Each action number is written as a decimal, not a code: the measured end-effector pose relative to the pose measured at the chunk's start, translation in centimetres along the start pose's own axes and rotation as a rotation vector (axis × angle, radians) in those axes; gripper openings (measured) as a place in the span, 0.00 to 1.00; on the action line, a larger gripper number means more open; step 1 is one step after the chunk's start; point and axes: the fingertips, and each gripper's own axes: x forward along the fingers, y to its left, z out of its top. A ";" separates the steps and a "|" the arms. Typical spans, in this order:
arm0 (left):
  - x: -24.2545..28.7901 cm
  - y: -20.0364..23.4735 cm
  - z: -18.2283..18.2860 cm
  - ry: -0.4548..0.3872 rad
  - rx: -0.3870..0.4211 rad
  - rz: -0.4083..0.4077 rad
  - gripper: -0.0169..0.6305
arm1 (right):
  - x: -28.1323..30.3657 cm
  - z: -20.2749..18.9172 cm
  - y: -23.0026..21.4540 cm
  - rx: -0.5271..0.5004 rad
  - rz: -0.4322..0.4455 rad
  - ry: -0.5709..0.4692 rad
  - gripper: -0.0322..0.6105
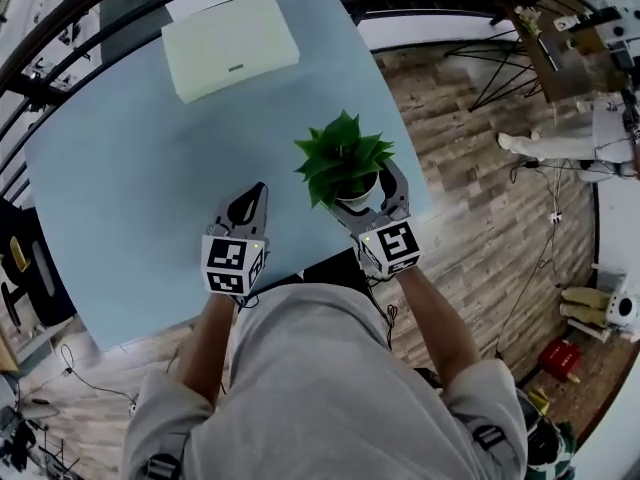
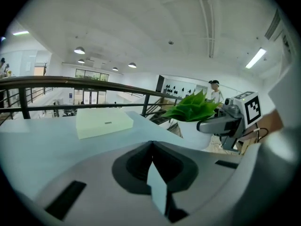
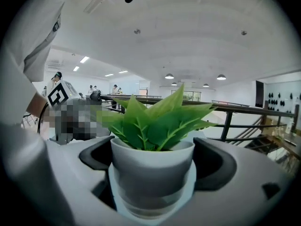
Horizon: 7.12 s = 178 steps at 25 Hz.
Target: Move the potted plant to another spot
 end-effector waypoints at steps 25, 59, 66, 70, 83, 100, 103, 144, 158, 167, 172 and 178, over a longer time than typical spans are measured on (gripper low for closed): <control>1.5 -1.5 -4.4 -0.001 -0.309 0.550 0.05 | 8.5 -3.0 -2.8 -0.095 0.603 0.009 0.86; 3.1 -1.6 -11.7 0.050 -0.457 0.600 0.05 | 14.6 -9.7 -1.1 -0.207 0.640 0.068 0.86; 3.1 -2.0 -12.0 0.052 -0.474 0.612 0.05 | 14.6 -10.2 -1.2 -0.197 0.641 0.074 0.86; 3.0 -1.7 -12.2 0.059 -0.480 0.614 0.05 | 14.9 -10.6 -1.0 -0.198 0.643 0.078 0.86; 4.2 -1.4 -12.1 0.071 -0.476 0.590 0.05 | 14.6 -10.6 -0.9 -0.167 0.648 0.071 0.86; 5.2 -1.7 -12.1 0.084 -0.470 0.556 0.05 | 12.7 -11.2 -2.0 -0.164 0.619 0.093 0.86; 5.4 -2.0 -12.1 0.086 -0.466 0.549 0.05 | 12.3 -11.5 -2.3 -0.164 0.612 0.099 0.86; 6.9 -4.7 -11.5 0.109 -0.405 0.521 0.05 | 9.7 -13.8 -4.4 -0.186 0.560 0.142 0.87; 7.0 -6.0 -9.6 0.084 -0.342 0.451 0.05 | 5.5 -14.9 -7.3 -0.095 0.436 0.172 0.87; 4.9 -8.5 -9.4 0.055 -0.315 0.375 0.05 | -0.8 -14.0 -6.4 -0.147 0.295 0.152 0.40; 4.0 -9.6 -8.8 0.016 -0.288 0.329 0.05 | -3.5 -13.7 -4.8 -0.225 0.228 0.189 0.10; 2.1 -11.6 -8.4 -0.029 -0.264 0.286 0.05 | -6.7 -13.6 -2.1 -0.150 0.196 0.209 0.06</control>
